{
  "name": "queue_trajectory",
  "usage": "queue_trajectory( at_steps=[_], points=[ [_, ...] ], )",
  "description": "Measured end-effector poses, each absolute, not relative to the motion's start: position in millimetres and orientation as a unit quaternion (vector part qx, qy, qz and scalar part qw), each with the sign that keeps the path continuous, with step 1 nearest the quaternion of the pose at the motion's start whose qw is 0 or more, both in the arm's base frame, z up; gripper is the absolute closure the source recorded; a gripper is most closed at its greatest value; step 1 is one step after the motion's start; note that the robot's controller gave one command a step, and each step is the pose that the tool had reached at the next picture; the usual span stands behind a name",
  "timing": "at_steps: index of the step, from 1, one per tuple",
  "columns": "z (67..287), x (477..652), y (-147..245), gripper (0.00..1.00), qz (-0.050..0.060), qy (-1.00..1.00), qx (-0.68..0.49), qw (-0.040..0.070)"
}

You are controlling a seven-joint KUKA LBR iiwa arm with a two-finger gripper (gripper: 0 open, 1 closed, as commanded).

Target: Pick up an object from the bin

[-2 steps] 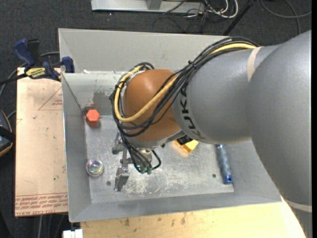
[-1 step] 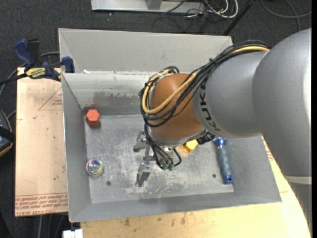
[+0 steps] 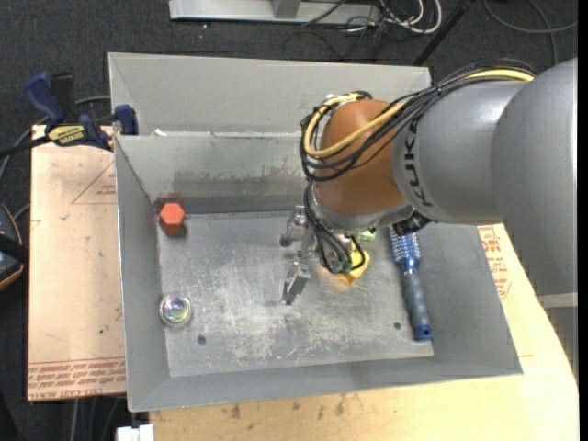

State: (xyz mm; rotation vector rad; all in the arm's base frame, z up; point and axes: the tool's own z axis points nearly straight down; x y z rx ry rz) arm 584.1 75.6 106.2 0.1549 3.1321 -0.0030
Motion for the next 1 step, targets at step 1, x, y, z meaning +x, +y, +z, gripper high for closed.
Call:
queue_trajectory(
  at_steps=[1],
  points=[
    [98.6,622.3,54.6,0.0,0.0,1.0,0.015,0.003]
  ],
)
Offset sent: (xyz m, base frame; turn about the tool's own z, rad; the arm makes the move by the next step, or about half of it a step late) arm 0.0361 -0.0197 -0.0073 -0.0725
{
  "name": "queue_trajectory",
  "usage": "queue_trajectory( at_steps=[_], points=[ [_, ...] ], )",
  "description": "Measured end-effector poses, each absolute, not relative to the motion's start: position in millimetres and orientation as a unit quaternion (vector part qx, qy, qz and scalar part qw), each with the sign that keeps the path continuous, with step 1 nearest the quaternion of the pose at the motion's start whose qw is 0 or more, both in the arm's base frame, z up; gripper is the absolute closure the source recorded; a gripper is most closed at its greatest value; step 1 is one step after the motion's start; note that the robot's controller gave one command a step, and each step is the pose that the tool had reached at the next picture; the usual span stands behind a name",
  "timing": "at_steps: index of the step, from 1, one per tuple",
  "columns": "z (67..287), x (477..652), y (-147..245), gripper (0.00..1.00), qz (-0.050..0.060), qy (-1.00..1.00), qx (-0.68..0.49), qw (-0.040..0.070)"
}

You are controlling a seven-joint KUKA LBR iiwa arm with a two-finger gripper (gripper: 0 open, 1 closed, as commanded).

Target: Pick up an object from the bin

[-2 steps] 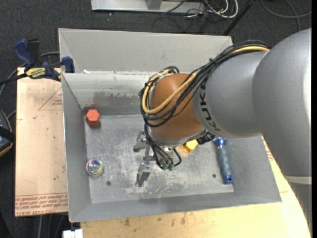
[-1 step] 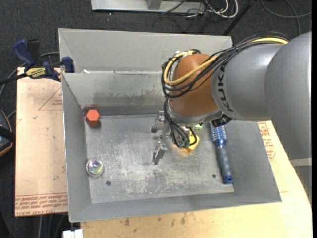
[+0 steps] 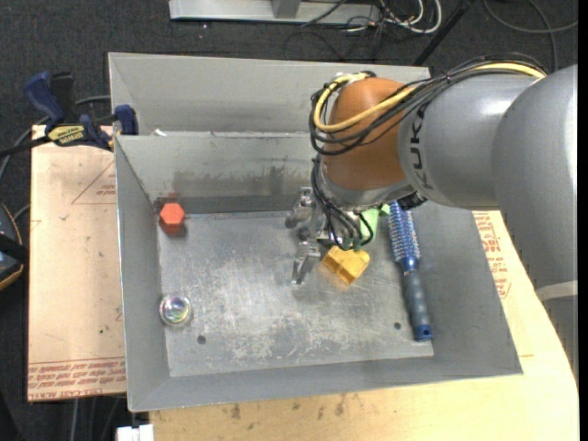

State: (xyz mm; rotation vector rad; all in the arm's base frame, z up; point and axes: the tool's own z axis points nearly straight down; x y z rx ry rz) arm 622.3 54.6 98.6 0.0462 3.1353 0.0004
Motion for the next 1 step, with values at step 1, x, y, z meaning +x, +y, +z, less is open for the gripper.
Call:
queue_trajectory(
  at_steps=[1],
  points=[
    [75.2,629.9,-29.7,0.0,0.003,0.998,0.067,0.006]
  ],
)
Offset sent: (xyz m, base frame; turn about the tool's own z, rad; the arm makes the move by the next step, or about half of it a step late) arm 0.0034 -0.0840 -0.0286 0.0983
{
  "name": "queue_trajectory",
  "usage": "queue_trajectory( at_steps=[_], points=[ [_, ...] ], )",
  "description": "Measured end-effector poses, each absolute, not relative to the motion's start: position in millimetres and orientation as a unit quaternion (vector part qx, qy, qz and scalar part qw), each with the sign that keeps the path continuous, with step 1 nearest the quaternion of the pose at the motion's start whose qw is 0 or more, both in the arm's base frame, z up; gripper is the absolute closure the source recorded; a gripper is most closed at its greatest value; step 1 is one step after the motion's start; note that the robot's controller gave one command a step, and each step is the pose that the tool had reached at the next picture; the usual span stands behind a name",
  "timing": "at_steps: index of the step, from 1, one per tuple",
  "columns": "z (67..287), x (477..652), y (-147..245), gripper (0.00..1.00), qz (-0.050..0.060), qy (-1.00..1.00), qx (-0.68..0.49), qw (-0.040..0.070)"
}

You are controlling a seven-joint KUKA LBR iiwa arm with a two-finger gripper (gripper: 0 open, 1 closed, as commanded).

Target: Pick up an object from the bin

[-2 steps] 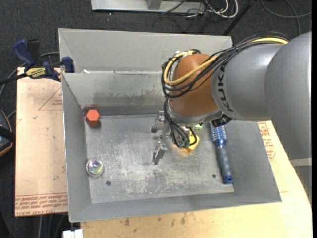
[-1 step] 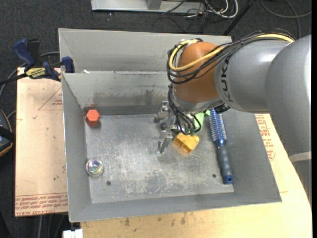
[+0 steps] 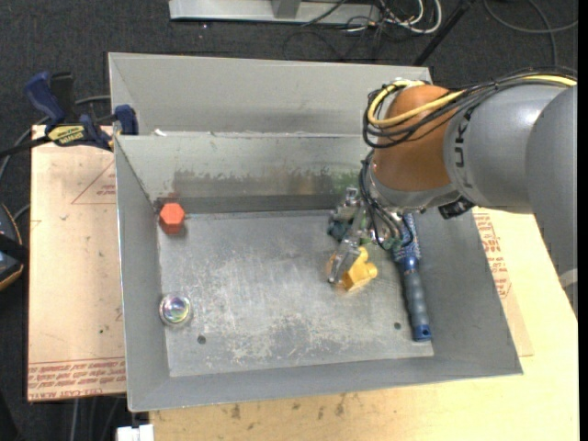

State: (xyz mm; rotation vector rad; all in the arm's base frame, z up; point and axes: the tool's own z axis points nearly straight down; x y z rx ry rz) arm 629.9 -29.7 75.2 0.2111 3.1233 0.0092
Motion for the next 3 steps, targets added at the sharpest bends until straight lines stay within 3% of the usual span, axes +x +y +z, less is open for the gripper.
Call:
queue_trajectory(
  at_steps=[1,2,3],
  points=[
    [76.2,586.1,-56.7,0.0,0.005,0.99,0.143,0.01],
    [76.2,584.9,-59.2,1.0,0.002,0.99,0.144,0.006],
    [74.7,584.4,-60.4,0.0,0.002,0.989,0.145,0.006]
  ],
)
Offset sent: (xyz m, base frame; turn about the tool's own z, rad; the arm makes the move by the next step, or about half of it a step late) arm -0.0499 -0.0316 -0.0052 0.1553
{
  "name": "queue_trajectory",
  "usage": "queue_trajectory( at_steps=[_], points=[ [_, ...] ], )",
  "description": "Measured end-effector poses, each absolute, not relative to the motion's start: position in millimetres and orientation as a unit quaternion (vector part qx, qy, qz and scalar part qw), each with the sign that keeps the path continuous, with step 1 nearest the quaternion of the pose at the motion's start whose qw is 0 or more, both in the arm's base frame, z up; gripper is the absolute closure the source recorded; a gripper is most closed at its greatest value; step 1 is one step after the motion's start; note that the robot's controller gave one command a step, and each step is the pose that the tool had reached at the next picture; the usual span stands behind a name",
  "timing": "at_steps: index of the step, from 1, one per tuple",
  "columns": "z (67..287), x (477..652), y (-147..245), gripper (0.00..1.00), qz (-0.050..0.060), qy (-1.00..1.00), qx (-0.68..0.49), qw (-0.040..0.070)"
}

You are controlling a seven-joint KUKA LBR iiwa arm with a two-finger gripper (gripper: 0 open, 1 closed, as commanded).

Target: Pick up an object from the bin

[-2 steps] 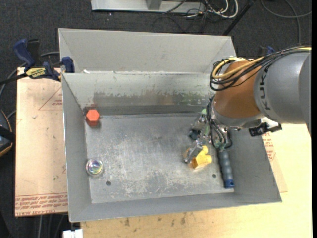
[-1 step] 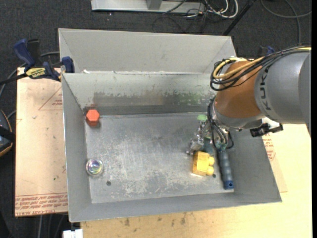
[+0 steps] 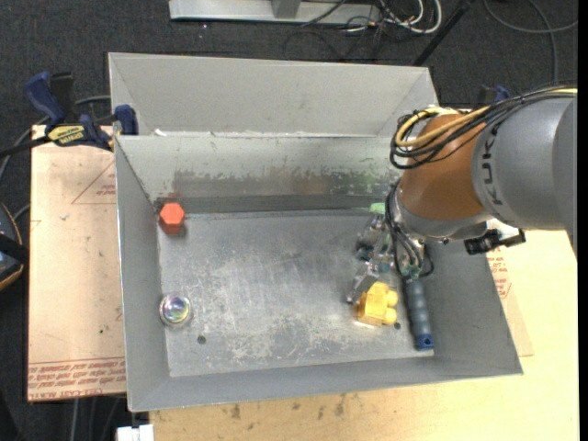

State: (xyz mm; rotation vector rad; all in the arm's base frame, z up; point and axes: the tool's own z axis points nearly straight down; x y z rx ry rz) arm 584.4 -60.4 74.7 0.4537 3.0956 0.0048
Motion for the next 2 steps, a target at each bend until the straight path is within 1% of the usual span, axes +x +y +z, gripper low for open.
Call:
queue_trajectory(
  at_steps=[1,2],
  points=[
    [79.9,525.3,-109.9,0.0,0.001,0.998,0.064,-0.001],
    [83.2,493.7,-138.9,0.0,0.006,0.995,0.096,-0.001]
  ],
)
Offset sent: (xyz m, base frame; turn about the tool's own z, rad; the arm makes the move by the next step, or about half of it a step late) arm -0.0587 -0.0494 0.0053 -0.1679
